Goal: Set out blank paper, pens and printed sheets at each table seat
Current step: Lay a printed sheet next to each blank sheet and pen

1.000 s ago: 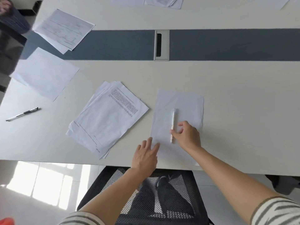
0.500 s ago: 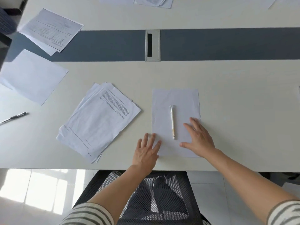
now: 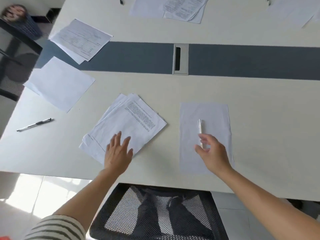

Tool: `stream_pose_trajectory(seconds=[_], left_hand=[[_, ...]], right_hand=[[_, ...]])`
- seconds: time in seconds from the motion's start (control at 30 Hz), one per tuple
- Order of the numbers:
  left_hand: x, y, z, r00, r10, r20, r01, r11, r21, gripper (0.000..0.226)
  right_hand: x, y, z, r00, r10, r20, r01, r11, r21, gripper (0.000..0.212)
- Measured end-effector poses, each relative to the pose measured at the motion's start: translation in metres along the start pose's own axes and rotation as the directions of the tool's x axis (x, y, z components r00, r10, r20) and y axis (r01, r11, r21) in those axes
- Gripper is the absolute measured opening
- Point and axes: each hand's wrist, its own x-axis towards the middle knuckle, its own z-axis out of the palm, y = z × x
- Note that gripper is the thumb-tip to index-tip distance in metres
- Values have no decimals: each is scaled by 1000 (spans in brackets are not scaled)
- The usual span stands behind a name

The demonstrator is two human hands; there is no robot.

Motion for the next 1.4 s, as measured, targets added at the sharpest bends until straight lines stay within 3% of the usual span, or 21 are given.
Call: stream_pose_trajectory(seconds=[0.07, 0.17, 0.23, 0.33, 0.43, 0.57, 0.67, 0.77, 0.83, 0.9, 0.93, 1.07, 1.2, 1.3, 1.4], left_hand=[[8, -48, -3, 993, -102, 52, 100, 994, 46, 56], [11, -96, 4, 975, -127, 179, 117, 991, 67, 64], [3, -106, 13, 972, -94, 217, 79, 994, 74, 69], [-20, -102, 23, 972, -70, 223, 56, 996, 66, 67], [-46, -94, 28, 972, -10, 237, -6, 998, 70, 64], [-56, -100, 20, 971, 103, 218, -113, 993, 35, 60], [-33, -114, -4, 995, 31, 92, -4, 961, -278, 69], [8, -118, -54, 994, -104, 20, 92, 755, -649, 92], [29, -112, -97, 1000, -19, 20, 28, 523, -852, 97], [38, -100, -134, 988, 151, -15, -57, 275, -960, 73], [39, -93, -148, 980, 197, -41, -85, 219, -972, 58], [36, -78, -167, 970, 223, -97, -151, 238, -959, 39], [37, -68, -156, 982, 187, -20, -76, 299, -951, 32], [37, -61, -144, 984, 175, 46, -19, 350, -937, 21], [38, -53, -138, 989, 132, 67, 15, 359, -933, 16]], right_hand=[[-7, -30, 34, 955, 210, 211, -270, 910, 316, 49], [-9, -61, 91, 757, 396, 520, -644, 586, 492, 54], [-4, -74, 121, 665, 445, 600, -747, 421, 514, 53], [11, -91, 150, 625, 471, 622, -777, 306, 549, 48], [16, -101, 172, 644, 560, 521, -759, 381, 528, 23], [12, -100, 184, 731, 610, 306, -673, 566, 476, 31], [0, -116, 166, 864, 471, 178, -496, 734, 465, 19], [-14, -144, 134, 966, 246, 83, -257, 859, 443, 13], [-23, -164, 113, 992, 121, 32, -124, 912, 391, 10], [-30, -178, 95, 999, 28, -35, -14, 937, 350, 17], [-31, -183, 88, 998, -14, -61, 35, 934, 354, 19], [-28, -186, 69, 986, -163, -17, 155, 894, 420, 34], [-12, -163, 66, 996, -80, 25, 64, 920, 386, 11], [-1, -143, 74, 999, -17, 45, 0, 935, 355, 38], [5, -134, 82, 999, 3, 54, -23, 929, 370, 35]])
